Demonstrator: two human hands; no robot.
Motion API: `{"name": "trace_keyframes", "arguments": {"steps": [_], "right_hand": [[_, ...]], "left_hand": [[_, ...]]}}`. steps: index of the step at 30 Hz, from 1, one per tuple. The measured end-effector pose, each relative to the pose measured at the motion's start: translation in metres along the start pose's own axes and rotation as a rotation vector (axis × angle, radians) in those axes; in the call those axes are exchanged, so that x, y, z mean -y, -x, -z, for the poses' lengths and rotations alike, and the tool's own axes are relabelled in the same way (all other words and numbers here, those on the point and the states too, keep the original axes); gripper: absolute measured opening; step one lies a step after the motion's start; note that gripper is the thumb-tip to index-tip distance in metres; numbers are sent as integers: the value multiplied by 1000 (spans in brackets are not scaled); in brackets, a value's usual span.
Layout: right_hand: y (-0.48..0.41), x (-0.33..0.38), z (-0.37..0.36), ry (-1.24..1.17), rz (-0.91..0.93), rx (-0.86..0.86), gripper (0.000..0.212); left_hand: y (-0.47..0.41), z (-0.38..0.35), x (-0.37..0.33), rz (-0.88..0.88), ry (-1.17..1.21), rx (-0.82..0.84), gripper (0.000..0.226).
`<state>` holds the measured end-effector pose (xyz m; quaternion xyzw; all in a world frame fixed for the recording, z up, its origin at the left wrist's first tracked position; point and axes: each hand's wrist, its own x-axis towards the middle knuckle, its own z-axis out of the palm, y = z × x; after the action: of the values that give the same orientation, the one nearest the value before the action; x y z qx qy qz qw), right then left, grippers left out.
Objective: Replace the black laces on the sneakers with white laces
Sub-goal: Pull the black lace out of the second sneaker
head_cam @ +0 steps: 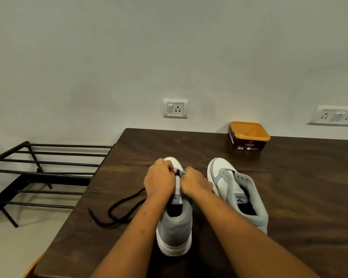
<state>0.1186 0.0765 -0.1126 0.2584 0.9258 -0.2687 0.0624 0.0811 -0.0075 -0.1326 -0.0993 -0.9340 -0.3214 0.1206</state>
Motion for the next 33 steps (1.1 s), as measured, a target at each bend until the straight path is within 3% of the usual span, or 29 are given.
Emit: {"name": "trace_keyframes", "arguments": {"steps": [3,5,7,11,14,16,18,20,25,28,33], "right_hand": [[-1,-3,1,-9,-30,-8,32],[-1,-6,3,-6,-43,-11,33],[-3,-7,5,1,-42,-2,34],[-8,-6,3,16,60,12,45],[-8,-3,0,135,132,22,44],[-10,-1,-2,298,188,-10,44],[-11,2,-3,398,230,-63,43],[-15,2,-5,382,262,-110,35],[-23,-6,-6,64,221,-91,13],[-23,-7,-3,73,260,-95,17],[-35,-11,-3,-236,121,-177,15]], "left_hand": [[-19,20,14,280,590,-263,20],[-32,42,30,397,842,-393,25],[-31,58,53,457,734,-317,23],[-11,65,87,500,13,135,20],[-5,63,77,463,-380,368,52],[-1,57,64,327,-365,326,70],[1,48,50,171,-179,285,75],[6,37,34,89,2,383,73],[17,24,9,75,143,469,68],[15,24,9,59,91,507,68],[18,11,13,51,8,376,32]]}}
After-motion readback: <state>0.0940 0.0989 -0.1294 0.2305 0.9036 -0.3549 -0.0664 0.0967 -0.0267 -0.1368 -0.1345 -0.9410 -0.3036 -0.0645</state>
